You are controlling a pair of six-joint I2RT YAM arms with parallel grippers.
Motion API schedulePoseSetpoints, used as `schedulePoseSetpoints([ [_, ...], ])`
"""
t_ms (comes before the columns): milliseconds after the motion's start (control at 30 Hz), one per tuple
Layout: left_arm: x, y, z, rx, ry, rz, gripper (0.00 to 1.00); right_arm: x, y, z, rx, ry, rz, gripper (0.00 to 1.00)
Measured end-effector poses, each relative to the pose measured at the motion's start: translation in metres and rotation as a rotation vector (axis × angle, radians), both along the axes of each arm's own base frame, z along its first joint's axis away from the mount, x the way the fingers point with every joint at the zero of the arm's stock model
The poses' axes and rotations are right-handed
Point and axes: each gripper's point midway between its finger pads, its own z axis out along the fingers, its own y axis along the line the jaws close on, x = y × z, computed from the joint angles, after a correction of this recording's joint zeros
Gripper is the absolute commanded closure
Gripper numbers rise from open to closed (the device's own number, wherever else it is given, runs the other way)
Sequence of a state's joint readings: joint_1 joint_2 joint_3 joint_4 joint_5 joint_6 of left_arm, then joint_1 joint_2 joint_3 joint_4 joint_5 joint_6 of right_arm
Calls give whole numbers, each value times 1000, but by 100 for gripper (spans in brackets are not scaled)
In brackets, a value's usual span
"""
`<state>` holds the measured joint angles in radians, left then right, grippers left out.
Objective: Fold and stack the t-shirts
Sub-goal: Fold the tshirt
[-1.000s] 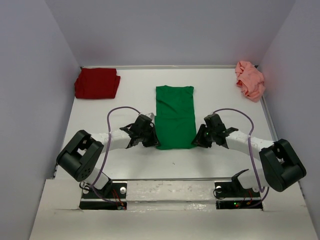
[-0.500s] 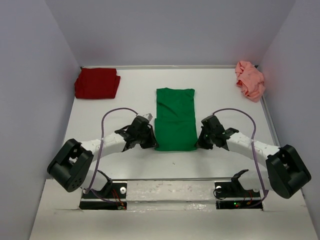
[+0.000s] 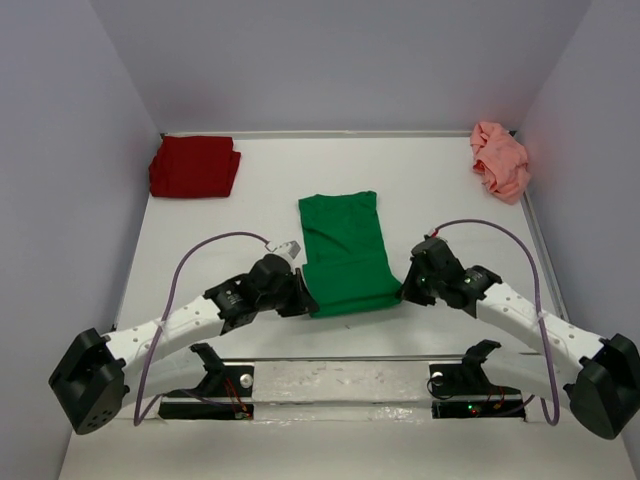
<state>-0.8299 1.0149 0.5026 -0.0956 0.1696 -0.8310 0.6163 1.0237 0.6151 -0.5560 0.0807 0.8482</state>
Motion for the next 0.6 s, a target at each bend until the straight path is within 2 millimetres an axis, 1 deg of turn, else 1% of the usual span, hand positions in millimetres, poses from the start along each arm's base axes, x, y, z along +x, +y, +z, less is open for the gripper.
schedulePoseSetpoints([
  [167,-27,5,-9,1,44,-8,100,-30,6,0,-17,27,38,100],
  [367,-52,3,-7,-20,71,-20,100,-56,5,1,-41,49,49,100],
  [433,-56,2,-5,-26,77,-16,100,-62,4,1,-50,52,42,100],
  [600,-58,5,-7,-11,87,12,100,-66,4,1,-61,49,35,100],
])
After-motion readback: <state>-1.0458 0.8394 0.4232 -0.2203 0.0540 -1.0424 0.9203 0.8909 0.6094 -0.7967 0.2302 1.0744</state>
